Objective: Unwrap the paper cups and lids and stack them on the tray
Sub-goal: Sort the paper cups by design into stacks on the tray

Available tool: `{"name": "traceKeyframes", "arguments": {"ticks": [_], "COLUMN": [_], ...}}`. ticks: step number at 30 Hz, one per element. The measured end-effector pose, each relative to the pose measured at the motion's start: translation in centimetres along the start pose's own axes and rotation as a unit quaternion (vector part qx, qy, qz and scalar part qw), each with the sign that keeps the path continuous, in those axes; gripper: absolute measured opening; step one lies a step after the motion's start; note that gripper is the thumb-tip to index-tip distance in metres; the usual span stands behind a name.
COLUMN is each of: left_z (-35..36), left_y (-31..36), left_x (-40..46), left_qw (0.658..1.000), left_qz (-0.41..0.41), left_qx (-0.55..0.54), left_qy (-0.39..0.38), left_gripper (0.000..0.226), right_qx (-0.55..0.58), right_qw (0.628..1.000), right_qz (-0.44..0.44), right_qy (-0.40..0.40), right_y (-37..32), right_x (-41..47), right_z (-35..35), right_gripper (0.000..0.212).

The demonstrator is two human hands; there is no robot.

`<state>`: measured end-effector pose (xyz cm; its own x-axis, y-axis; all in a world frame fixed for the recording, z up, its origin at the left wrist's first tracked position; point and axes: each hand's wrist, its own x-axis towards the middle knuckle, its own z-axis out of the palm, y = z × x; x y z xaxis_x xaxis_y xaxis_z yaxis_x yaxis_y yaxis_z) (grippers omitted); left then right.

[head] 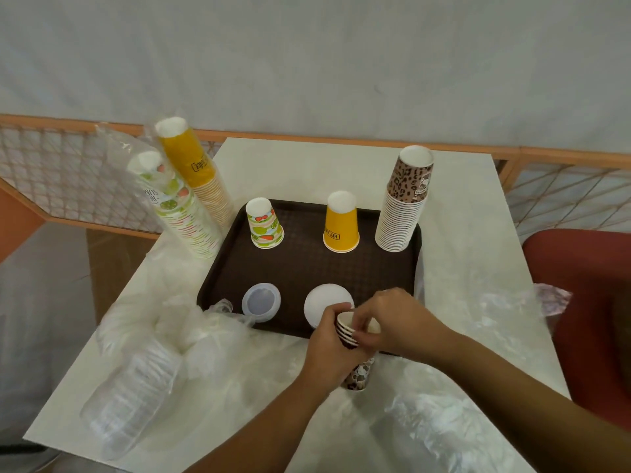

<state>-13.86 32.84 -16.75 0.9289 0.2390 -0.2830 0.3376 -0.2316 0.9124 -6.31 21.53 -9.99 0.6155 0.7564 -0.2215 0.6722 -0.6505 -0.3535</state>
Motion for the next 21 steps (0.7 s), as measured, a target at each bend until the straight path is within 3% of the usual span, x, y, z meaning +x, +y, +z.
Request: {"name": "traceKeyframes", "arguments": {"ticks": [4,8,12,16,19,21], "left_z": [-0.5,-0.9,-1.1,-1.4,-1.5,-1.5], "left_y": [1.1,1.9,2.6,3.6,3.4,3.0], "left_x": [0.3,0.3,0.3,0.7,0.8,0.9], "left_qw": [0.999,0.998,0.997,0.997,0.996,0.996], "left_qz": [0.017,0.026,0.027,0.040,0.051,0.047], "left_qx": [-0.007,-0.036,-0.054,-0.061,-0.064,-0.061], "left_qy": [0.029,0.042,0.039,0.031,0.029,0.034], "left_gripper": [0.062,0.057,0.060,0.060,0.060,0.065], "right_qx": [-0.043,0.042,0.065,-0.122,-0.174,-0.106], "right_qw": [0.997,0.989,0.990,0.979,0.955,0.937], "right_qz": [-0.002,0.006,-0.039,-0.101,-0.099,-0.080], "right_qy": [0.068,0.139,0.120,0.127,0.221,0.323], "right_y": [-0.4,-0.2,1.5,3.3,5.1,5.8], "right_x": [0.0,-0.3,0.1,1.1,2.9,4.0], "right_z": [-0.1,-1.8,-2.2,-0.9,-1.7,-4.2], "right_gripper": [0.019,0.017,0.065,0.088,0.089,0.081]}}
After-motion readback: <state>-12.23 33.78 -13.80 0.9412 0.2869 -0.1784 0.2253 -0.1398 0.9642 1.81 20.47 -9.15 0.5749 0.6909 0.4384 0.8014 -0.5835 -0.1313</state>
